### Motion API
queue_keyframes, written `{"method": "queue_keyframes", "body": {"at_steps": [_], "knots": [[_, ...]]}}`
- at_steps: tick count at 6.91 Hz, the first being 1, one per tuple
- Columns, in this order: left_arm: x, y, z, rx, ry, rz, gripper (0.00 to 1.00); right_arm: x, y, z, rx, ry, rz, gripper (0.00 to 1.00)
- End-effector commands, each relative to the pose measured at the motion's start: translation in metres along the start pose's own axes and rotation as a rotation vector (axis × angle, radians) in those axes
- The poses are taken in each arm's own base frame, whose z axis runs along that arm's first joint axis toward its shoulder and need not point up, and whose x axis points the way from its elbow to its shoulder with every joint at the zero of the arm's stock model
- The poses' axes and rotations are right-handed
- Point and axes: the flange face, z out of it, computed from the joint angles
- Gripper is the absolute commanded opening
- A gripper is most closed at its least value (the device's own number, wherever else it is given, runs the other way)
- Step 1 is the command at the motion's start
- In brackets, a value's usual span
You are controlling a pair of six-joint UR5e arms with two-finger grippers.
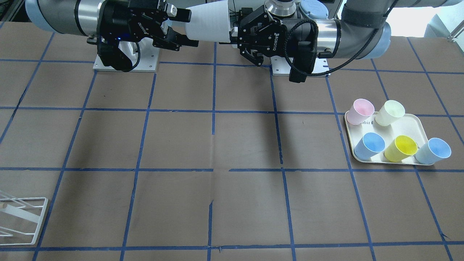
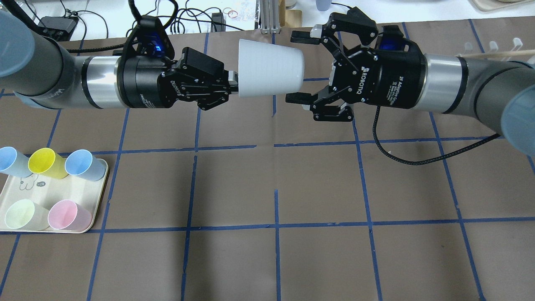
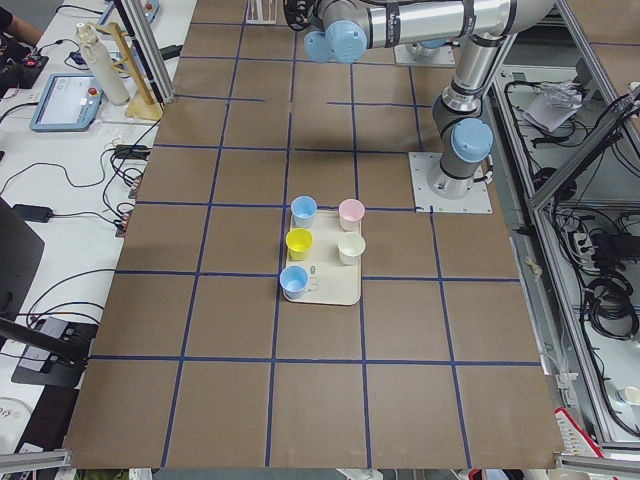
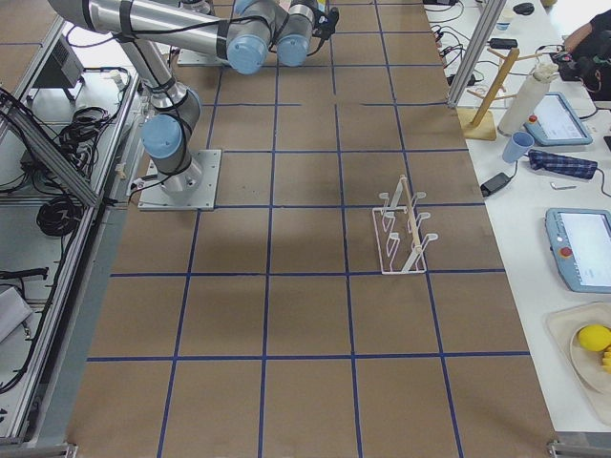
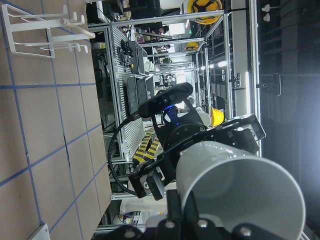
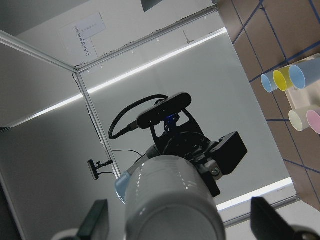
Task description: Transfer IKEA cup to right arm and place on rack
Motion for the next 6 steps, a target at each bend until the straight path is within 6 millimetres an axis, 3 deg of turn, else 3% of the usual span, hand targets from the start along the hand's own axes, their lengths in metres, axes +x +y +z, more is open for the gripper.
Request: {"method": "queue_keyframes", "body": {"at_steps": [1, 3, 6], "knots": [[0.002, 0.001, 0.001, -0.001, 0.000, 0.003, 0.00, 0.001, 0.002, 0.000, 0.001, 0.003, 0.032, 0.96], [0.002, 0.002, 0.001, -0.002, 0.000, 0.000, 0.00, -0.014, 0.012, 0.001, -0.002, 0.003, 0.064, 0.93], [0.004, 0.003, 0.002, -0.002, 0.000, 0.003, 0.00, -0.016, 0.011, 0.001, -0.002, 0.005, 0.052, 0.89]]}}
